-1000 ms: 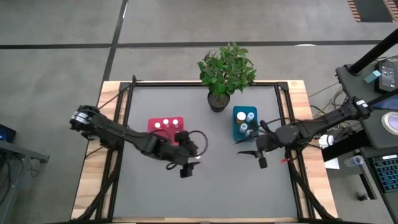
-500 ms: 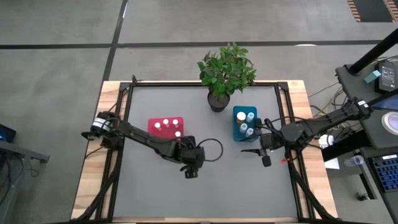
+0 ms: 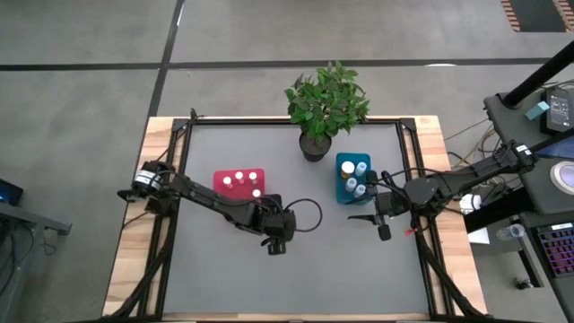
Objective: Pick and place medicine bottles into bin by pill shape (circle, oval)
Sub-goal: Put the small pink pill bottle into the pink bin
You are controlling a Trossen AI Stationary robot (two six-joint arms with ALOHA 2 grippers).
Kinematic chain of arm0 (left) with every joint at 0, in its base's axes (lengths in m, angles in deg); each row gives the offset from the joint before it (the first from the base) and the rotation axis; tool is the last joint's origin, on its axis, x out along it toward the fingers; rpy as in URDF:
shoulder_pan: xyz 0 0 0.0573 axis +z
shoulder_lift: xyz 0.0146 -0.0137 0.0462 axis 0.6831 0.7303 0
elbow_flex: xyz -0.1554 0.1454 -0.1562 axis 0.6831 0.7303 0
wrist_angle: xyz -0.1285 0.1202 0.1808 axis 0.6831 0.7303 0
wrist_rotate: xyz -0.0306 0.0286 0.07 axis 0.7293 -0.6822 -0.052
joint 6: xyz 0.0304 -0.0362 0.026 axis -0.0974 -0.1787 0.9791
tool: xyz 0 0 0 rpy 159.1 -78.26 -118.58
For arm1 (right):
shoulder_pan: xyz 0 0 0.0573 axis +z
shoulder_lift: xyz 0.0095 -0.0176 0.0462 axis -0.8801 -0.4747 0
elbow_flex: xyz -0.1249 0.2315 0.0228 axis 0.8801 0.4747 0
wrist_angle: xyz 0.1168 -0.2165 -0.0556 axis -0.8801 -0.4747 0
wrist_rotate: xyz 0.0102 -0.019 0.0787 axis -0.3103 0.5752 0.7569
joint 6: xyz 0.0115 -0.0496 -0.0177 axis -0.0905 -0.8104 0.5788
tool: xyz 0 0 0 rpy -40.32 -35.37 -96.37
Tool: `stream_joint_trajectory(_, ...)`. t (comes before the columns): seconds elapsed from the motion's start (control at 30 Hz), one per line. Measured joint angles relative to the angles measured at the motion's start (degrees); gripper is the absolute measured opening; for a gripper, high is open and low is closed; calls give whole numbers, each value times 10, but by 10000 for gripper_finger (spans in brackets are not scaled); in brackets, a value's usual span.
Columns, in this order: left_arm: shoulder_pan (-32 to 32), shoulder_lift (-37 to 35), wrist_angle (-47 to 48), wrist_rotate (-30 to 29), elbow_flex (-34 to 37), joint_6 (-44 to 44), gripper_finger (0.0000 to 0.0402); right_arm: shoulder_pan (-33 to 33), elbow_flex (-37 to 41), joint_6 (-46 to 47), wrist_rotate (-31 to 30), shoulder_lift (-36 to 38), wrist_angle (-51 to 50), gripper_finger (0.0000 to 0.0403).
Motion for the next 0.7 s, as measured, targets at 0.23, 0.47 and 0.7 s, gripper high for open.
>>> stream_joint_trajectory(0.23, 1, 0, 0, 0, 1, 0, 159, 0, 0, 2, 0, 0, 0, 155)
stream_joint_trajectory(0.47, 1, 0, 0, 0, 1, 3, 104, 0, 0, 2, 0, 0, -2, 150)
stream_joint_trajectory(0.7, 1, 0, 2, 0, 0, 3, 94, 0, 0, 4, 0, 0, -8, 149)
